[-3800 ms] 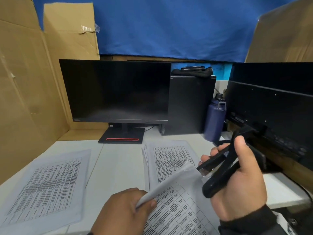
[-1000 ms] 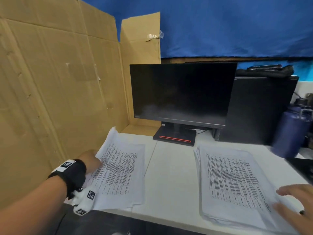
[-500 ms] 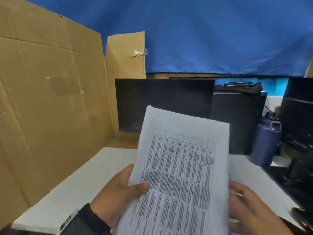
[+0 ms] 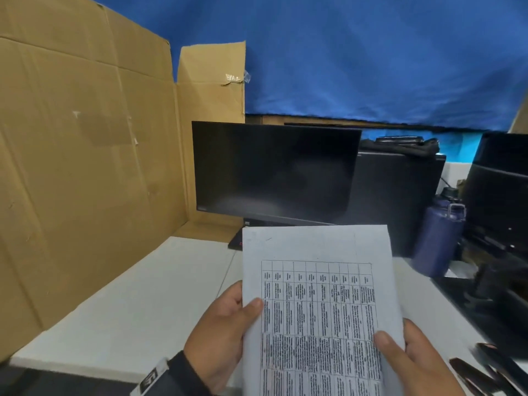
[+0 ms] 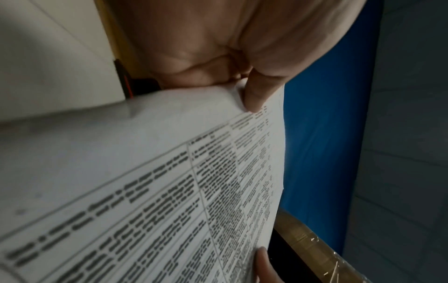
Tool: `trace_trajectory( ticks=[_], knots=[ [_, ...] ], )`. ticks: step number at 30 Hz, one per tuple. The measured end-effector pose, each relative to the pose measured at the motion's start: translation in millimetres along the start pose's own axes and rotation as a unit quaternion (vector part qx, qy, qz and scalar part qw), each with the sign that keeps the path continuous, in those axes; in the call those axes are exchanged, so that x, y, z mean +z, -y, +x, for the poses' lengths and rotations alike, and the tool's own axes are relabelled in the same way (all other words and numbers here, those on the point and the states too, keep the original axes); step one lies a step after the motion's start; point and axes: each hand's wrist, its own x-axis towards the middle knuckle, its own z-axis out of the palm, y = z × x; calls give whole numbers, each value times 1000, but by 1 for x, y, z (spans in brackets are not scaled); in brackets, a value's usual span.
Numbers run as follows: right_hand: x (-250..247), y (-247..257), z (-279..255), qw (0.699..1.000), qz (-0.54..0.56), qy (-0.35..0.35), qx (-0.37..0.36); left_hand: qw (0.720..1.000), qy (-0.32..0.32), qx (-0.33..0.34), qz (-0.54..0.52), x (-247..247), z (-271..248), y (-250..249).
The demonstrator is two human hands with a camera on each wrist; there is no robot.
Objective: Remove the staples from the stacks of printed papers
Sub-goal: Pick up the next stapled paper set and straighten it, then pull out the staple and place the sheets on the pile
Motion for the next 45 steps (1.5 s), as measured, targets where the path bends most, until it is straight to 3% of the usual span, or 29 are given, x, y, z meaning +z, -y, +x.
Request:
trace_trajectory(
  ticks=[7,13,18,26,34,45],
  knots=[
    [5,-2,-11,999,0,-16,-42,997,-28,18,-69,-9,0,1],
    [11,-9,-12,999,33,2,-5,998,-31,38,-51,-8,0,-3],
    [10,-21,-10,999,-2,20,-50,997,-15,23,-73,-10,2,-5],
    [7,-26,-3,998,-30,50,-37,991,25,-19,-129,-11,5,-2],
    [-2,-37,3,994,-61,83,-24,991,5,-44,-130,-7,6,0],
    [-5,-44,10,995,25,95,-32,990,14,-50,-132,-7,6,-2]
  ],
)
